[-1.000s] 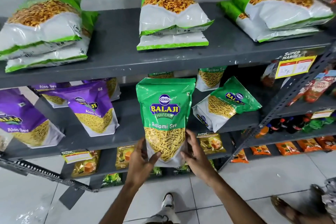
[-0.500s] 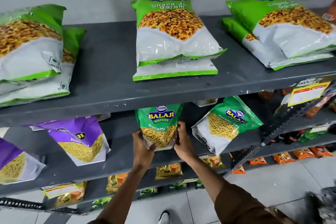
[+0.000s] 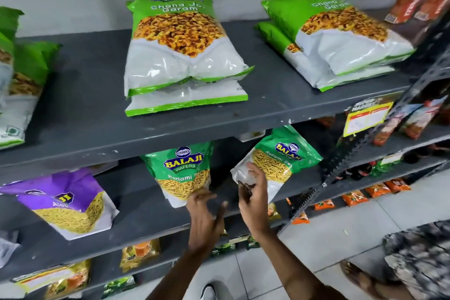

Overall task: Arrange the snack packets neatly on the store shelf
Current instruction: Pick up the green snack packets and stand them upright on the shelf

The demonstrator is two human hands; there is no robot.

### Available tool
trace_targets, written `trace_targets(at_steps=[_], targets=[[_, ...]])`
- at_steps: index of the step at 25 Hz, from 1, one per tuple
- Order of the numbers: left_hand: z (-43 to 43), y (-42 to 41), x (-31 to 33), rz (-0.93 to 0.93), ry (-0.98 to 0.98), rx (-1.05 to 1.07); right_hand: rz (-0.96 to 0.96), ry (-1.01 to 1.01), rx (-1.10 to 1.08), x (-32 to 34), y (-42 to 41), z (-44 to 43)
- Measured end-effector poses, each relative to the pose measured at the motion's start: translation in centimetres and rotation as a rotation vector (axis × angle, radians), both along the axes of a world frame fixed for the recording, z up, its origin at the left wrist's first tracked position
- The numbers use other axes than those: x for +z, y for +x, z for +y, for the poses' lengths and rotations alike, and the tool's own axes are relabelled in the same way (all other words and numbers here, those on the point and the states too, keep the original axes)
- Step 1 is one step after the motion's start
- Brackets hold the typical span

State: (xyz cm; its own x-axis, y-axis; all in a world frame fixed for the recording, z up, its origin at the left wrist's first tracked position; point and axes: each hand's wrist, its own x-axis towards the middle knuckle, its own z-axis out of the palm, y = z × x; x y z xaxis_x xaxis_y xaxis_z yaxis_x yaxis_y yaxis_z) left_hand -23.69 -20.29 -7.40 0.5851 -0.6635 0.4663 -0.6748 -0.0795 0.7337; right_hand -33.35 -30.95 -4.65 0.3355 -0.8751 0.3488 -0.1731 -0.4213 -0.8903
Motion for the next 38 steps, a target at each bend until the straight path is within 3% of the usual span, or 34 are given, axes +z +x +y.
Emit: trace_targets(at_steps=[3,6,9,11,17,20,24,32,38], targets=[[-6.1,-1.3,3.3,0.116,0.067,-0.15,0.017,0.068,-0.242,0.7,-2.9,-2.0],[-11.6,-1.4,4.6,0.155,0.24,-0.089,0.153,0.299,-0.396,0.7,-4.8,-4.1],[-14.6,-1.1,4.0,0.447,0.556,-0.036,0.055,0.713,-0.32,1.4,-5.9,-5.1],[-14.8,-1.5,3.0,0.543,0.588,-0.038,-0.041,0.898,-0.168,1.8,-6.3,-5.0],[-10.5,-5.8,2.2,0.789,0.338,0.101,0.013,0.859,0.025,1.9,-11.2,-3.8],[-6.2,-9.1,2.8,0.901,0.165,0.056,0.044,0.831,0.097,2.3,-14.4,-2.3],[-0.5,-12.6,4.1,0.929,0.122,-0.012,0.103,0.743,0.179,2.4,-18.4,0.4],[5.4,-16.6,7.9,0.77,-0.077,-0.016,-0.033,0.641,0.343,4.7,-23.6,4.2],[5.0,-16.3,7.4,0.711,-0.051,-0.011,-0.004,0.635,0.324,4.5,-23.8,3.5]])
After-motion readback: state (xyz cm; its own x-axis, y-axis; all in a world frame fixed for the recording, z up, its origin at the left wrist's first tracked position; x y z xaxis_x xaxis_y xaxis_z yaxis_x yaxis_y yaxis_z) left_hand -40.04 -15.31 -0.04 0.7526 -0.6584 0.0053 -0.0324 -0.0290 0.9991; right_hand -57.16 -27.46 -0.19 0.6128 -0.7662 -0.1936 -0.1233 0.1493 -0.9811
